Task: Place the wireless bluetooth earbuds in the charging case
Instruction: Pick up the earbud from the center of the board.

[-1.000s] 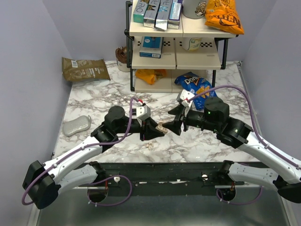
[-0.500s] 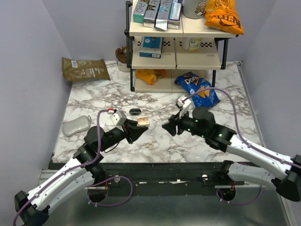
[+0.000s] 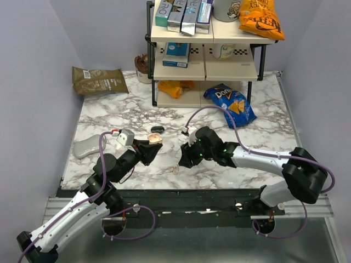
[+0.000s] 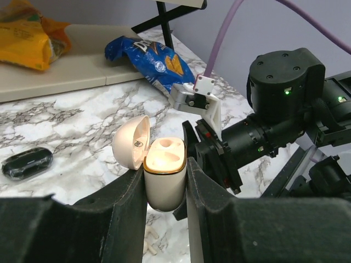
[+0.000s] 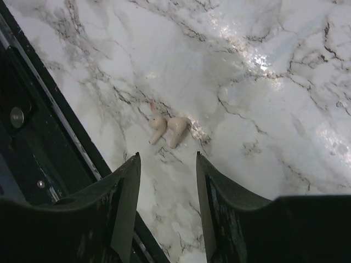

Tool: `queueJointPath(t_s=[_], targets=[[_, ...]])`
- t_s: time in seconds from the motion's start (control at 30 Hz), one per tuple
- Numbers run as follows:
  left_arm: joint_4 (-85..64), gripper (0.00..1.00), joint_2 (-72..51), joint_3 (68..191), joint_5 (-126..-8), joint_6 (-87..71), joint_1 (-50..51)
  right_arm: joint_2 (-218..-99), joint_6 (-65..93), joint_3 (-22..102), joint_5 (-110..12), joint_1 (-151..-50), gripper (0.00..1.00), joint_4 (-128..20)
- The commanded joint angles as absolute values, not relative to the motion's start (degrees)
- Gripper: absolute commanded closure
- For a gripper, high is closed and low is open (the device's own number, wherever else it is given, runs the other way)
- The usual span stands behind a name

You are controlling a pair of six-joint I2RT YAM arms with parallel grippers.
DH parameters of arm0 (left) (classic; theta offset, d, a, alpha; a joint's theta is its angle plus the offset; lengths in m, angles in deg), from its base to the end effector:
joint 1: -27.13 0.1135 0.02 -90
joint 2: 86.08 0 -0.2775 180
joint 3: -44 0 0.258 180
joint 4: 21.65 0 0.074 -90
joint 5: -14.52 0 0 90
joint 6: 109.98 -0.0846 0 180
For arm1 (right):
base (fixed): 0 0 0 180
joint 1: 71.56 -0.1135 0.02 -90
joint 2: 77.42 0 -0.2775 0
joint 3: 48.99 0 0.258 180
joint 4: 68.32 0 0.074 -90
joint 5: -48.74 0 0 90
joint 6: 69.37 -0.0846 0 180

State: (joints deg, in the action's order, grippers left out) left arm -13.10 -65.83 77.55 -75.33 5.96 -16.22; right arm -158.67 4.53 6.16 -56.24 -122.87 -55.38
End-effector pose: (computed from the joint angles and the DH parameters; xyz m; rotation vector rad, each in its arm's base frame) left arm 0.1226 -0.1160 0.2820 0.2393 1.5484 -0.9695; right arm 0.1895 0.2716 0.1762 -0.8650 2.2312 0.8928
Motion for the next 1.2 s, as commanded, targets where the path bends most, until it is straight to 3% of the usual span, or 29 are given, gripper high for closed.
queueJointPath(t_s=[0.0,1.17], targets=[[-11.8,1.0,-66.74,76.96,-78.29,7.09,-16.46,-163.11,3.67,10.42,-58.58,-122.97,0.47,-55.93],[-9.34,1.0,-69.12,76.88,-80.75,7.8,-16.55,-175.33,-1.17,15.26,-53.21,-125.26,0.53,-52.23]])
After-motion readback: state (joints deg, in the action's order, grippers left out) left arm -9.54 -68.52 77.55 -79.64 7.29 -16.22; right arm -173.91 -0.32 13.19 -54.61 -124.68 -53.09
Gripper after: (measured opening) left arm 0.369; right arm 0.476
